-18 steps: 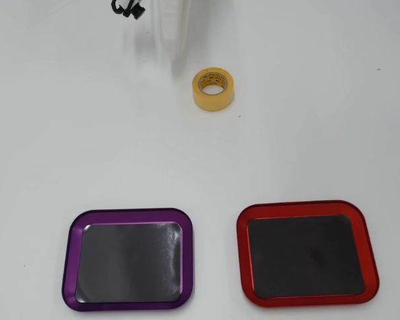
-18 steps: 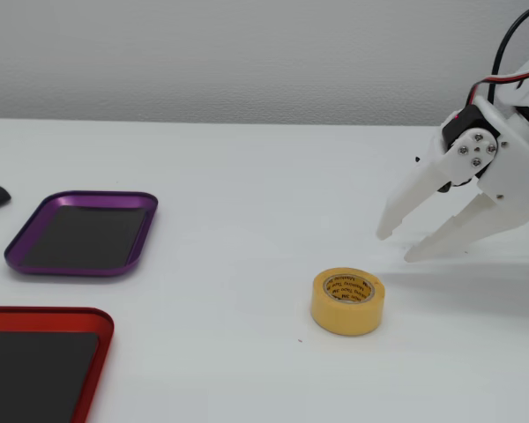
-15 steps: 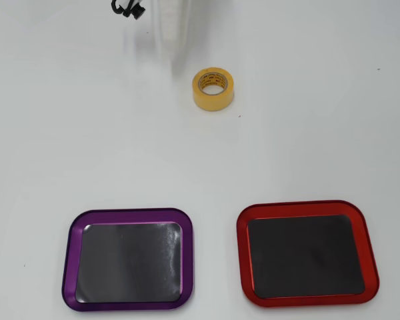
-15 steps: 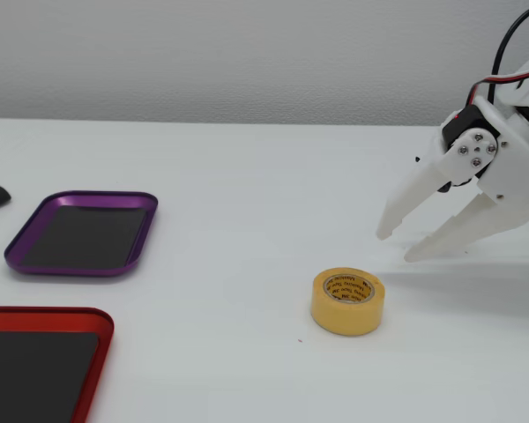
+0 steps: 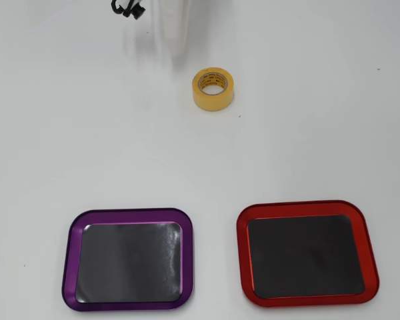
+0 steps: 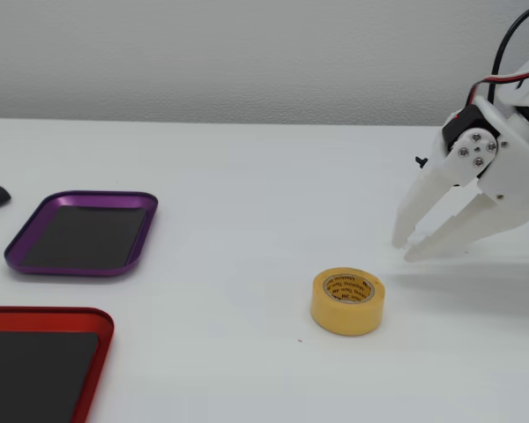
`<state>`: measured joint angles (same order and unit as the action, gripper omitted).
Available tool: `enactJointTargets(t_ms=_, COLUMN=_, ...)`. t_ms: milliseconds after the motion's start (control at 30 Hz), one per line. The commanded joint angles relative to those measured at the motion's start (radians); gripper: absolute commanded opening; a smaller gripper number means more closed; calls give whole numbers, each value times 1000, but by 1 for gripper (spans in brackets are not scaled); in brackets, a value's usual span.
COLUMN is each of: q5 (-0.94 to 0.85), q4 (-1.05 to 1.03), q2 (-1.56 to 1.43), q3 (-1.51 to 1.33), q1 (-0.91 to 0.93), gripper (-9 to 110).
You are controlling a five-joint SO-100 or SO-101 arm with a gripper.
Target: Grasp a tape and put it in the right purple dish.
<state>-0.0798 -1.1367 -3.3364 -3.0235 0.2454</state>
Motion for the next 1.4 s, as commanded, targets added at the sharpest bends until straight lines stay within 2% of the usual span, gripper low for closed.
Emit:
enactJointTargets(t_ms=0, q5=-110, q4=12, q2=-86, q3=31, q1=0, gripper=0)
enactJointTargets(t_ms=167, q5=-153, q4=-2, q2=54, q3=201, q1=-52, gripper=4)
enactJointTargets(t_ms=300, q5=-147, q4=-35, q2=388, q3=442, q1=-147, gripper=5)
enactJointTargets(t_ms=533, q5=-144, q4=-227, q2=1012, q3=848, q1=-334, gripper=8)
enactJointTargets(t_ms=700, q5=-132, q4=-167, q2=1312, q3=950, q1=-339, gripper=11)
enactJointTargets(t_ms=933, q5=-100, q4=-9, q2=1414, q3=942, q1=-296, gripper=12)
enactJointTargets(t_ms=1367, q5=-109, q4=71, q2=1420, q3=885, q1=-295, gripper=12)
